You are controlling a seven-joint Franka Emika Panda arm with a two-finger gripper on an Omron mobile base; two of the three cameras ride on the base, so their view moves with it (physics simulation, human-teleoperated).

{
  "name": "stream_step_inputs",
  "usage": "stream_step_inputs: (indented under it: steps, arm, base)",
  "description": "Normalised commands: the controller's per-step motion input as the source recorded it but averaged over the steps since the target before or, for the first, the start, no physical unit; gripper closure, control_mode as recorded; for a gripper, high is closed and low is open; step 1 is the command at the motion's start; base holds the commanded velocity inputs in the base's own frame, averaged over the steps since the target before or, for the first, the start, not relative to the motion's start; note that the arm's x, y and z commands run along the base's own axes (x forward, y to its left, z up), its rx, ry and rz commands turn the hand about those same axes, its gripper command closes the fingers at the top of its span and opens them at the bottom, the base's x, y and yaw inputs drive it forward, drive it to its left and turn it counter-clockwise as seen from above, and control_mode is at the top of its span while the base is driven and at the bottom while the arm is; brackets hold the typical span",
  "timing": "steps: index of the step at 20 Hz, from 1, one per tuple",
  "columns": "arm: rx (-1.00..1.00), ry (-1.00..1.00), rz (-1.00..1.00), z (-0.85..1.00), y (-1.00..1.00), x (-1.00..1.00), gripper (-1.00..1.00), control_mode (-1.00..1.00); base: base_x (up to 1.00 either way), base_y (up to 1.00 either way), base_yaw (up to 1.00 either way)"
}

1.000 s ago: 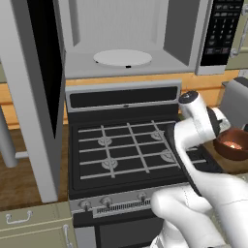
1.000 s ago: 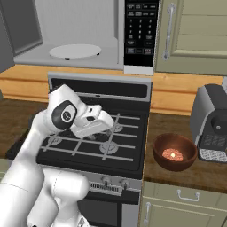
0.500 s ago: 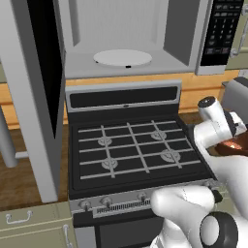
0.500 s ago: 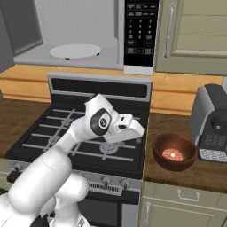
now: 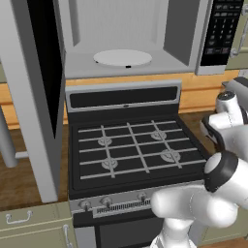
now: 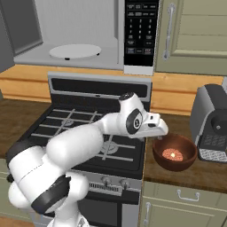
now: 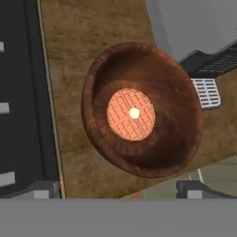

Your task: Open the microwave, place the bowl with waffle inside the microwave, then close the microwave door and turn it on.

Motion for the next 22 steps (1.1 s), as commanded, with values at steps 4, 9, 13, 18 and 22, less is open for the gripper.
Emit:
stream_step_inputs:
  steps: [4, 9, 13, 18, 22]
  arm:
    - [0.09, 0.14, 0.25, -0.41, 0.12, 0.41, -1.00, -1.00]
    - [0.04, 0.13, 0.15, -0.37, 0.42, 0.02, -1.00, -1.00]
    - [0.00, 0.06, 0.04, -0.21, -0.22, 0.14, -1.00, -1.00]
    - [0.00, 0.05, 0.00, -0.42, -0.24, 0.34, -1.00, -1.00]
    - [0.00, 0.00, 0.00, -0.53, -0.06, 0.17, -1.00, -1.00]
  base:
    - [0.00, 0.00, 0.00]
    - [0.00, 0.00, 0.00]
    - [0.00, 0.00, 0.00]
    - [0.00, 0.00, 0.00]
    - [0.00, 0.00, 0.00]
